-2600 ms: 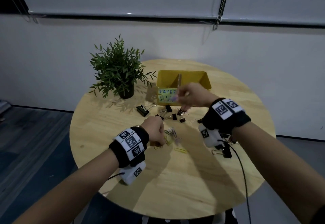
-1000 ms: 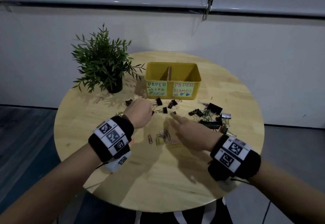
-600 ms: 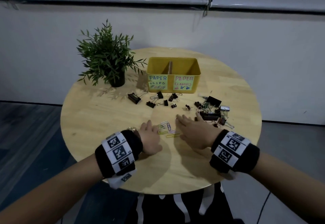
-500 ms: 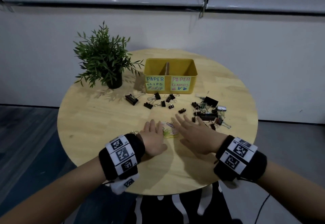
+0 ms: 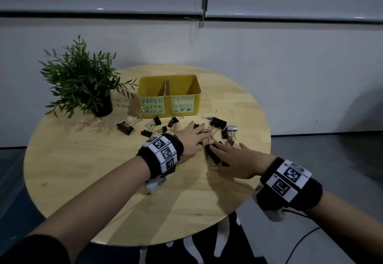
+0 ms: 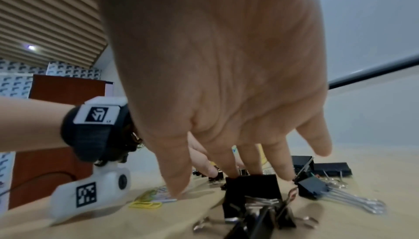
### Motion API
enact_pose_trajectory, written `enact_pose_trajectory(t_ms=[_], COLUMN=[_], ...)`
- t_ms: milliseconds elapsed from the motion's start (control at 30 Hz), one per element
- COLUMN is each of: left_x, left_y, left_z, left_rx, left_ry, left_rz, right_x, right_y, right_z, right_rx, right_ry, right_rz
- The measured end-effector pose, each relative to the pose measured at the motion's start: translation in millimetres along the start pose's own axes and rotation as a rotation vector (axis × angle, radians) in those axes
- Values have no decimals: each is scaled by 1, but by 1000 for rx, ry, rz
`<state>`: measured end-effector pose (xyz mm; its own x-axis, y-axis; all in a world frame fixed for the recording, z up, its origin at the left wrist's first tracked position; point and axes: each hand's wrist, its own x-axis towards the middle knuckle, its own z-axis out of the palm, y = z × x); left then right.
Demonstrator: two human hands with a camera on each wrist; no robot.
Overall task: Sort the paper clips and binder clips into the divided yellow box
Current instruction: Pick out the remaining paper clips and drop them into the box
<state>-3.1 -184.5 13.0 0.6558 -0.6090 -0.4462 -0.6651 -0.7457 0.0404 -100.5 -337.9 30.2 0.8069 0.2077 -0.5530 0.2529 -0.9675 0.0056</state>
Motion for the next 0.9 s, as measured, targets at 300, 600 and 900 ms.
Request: enact_pose_trajectory(t_ms=[300, 600, 900], left_x=[-16, -1, -37], left_y=[-51, -13, -26], left_z=[10, -2, 24], left_rx=[19, 194, 258], left_ry=[6, 16, -41], left_rz=[-139, 137, 84], right_x=[24, 43, 48], right_y=[18, -3, 41], right_z=[-23, -22, -47], right_rx=[48, 24, 124], right_ry=[200, 394, 431], right_rz=[95, 323, 347])
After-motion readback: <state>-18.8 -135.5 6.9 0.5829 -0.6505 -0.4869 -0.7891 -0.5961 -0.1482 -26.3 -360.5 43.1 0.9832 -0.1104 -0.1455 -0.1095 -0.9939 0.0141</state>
